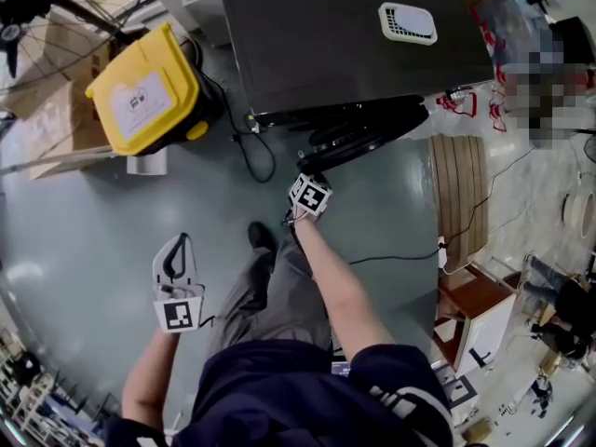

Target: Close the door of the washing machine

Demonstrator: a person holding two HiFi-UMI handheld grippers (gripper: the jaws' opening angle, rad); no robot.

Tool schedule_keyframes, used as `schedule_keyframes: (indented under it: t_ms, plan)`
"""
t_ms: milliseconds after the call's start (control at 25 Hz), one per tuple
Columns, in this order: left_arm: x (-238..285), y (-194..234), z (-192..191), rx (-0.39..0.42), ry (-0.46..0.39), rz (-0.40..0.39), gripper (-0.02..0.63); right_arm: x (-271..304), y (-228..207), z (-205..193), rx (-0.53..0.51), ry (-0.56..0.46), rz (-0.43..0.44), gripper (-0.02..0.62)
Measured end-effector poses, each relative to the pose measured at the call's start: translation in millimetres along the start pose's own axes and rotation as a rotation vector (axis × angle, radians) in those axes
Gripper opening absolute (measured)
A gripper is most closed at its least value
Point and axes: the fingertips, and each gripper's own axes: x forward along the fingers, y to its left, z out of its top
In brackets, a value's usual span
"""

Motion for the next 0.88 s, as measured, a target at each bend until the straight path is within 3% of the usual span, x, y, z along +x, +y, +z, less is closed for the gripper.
schedule_keyframes:
  t_ms: [520, 880]
  plan:
    - [0.6, 23.3, -1.2, 0.017, 0.028, 0.047, 0.023, 26.2, 41.6, 38.4, 0.081, -0.005, 0.051, 0.199]
    - [0.6, 29.4, -5.2, 0.011, 0.048, 0.066, 0.023, 31.5, 59.1, 57.7, 0.026, 0.000, 0.110, 0.215]
